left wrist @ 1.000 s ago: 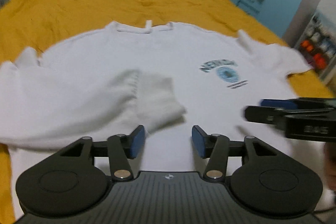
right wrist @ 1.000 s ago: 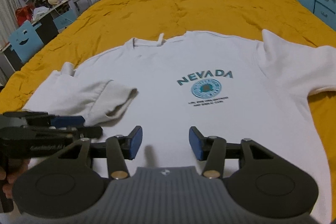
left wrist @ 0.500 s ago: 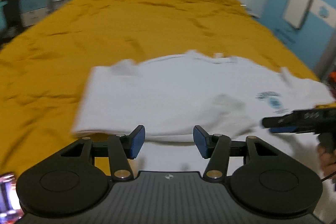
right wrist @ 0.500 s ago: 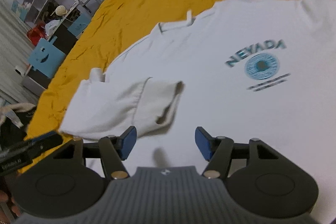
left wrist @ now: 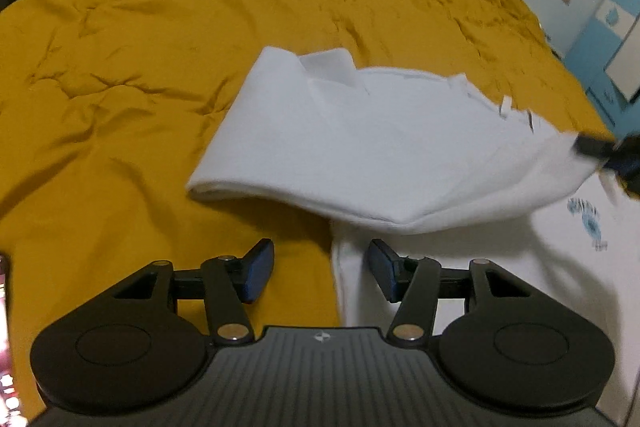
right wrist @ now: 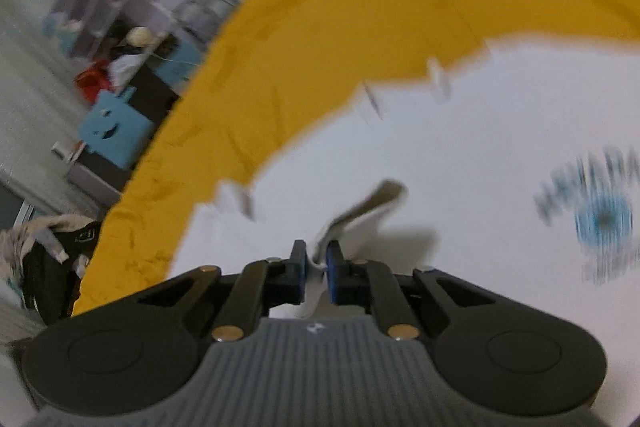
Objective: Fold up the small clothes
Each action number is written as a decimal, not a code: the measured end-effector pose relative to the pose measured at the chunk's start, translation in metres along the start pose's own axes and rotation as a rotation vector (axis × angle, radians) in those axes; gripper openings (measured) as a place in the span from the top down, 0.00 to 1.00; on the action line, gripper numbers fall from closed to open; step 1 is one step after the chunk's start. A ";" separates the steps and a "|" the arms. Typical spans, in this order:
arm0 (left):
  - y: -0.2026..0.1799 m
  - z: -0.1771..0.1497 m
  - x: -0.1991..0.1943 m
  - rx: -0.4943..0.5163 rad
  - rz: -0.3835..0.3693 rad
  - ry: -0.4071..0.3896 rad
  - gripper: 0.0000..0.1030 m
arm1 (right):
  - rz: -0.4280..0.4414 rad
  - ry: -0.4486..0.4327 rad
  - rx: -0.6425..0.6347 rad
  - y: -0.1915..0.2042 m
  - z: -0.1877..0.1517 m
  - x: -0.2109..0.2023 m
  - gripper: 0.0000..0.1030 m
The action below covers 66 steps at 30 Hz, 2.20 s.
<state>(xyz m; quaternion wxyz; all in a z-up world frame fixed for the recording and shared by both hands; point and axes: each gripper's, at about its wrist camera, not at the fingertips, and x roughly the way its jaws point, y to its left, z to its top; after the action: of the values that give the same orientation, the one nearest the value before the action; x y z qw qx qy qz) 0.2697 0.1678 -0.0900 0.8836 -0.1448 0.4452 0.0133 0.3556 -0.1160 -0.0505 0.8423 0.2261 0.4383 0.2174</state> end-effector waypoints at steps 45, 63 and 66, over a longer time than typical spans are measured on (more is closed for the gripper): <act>-0.005 0.005 -0.017 0.020 0.012 0.084 0.83 | -0.423 -0.048 0.131 -0.206 0.024 -0.066 0.96; 0.022 0.065 0.016 -0.246 -0.186 -0.040 0.66 | -0.378 -0.098 0.113 -0.197 0.039 -0.079 0.60; 0.028 0.074 0.031 -0.290 -0.201 -0.035 0.66 | -0.374 -0.116 0.096 -0.197 0.049 -0.079 0.60</act>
<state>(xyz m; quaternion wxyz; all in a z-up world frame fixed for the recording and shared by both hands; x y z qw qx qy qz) 0.3422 0.2112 -0.0803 0.8578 -0.3144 0.4065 -0.0086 0.3886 -0.3281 -0.0875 0.8801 0.1928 0.4332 0.0227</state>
